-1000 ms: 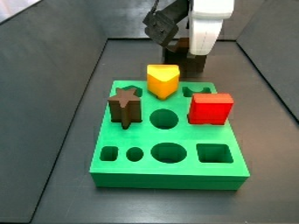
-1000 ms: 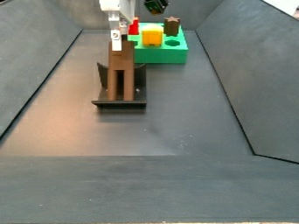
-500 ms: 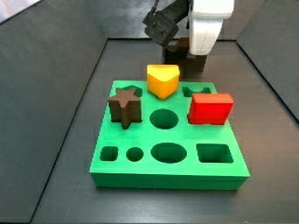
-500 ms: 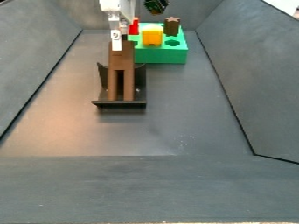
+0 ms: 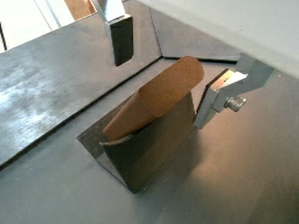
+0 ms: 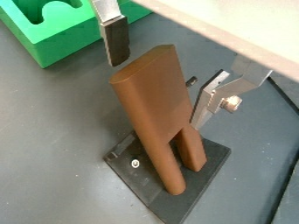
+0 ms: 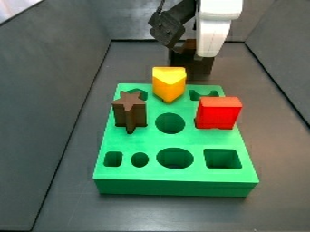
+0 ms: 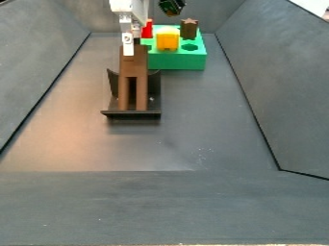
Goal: Pick up the square-circle object. Move up. Place the square-circle object on the fixture. Regrasp the square-circle object. Move to above the board. Insert the square-circle object.
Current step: Regrasp the square-circle object, then move to above the board.
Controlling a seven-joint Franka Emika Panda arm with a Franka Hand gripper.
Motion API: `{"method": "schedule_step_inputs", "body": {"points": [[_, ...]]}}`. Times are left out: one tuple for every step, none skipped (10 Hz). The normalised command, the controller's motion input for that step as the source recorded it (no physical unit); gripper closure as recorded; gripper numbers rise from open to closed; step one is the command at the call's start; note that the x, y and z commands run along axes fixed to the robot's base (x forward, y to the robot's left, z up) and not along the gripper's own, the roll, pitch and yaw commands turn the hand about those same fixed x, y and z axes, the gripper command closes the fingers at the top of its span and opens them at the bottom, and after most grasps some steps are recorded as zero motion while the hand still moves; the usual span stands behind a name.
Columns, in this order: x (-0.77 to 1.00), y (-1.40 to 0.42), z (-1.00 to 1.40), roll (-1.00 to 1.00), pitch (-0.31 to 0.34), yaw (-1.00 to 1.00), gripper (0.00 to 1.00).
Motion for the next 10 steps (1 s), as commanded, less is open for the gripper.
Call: {"method": "schedule_step_inputs", "body": {"points": [[0.08,-0.01,0.01,-0.03,0.200,0.06,0.00],[0.08,-0.01,0.01,-0.03,0.200,0.06,0.00],[0.08,-0.01,0.01,-0.03,0.200,0.06,0.00],[0.08,-0.01,0.01,-0.03,0.200,0.06,0.00],[0.08,-0.01,0.01,-0.03,0.200,0.06,0.00],[0.08,-0.01,0.01,-0.03,0.200,0.06,0.00],[0.08,-0.01,0.01,-0.03,0.200,0.06,0.00],[0.00,0.50,0.17,0.00,0.000,0.00,1.00],[-0.23,-0.08,1.00,-0.07,0.296,0.40,1.00],[-0.23,-0.08,1.00,-0.07,0.293,0.38,1.00]]}}
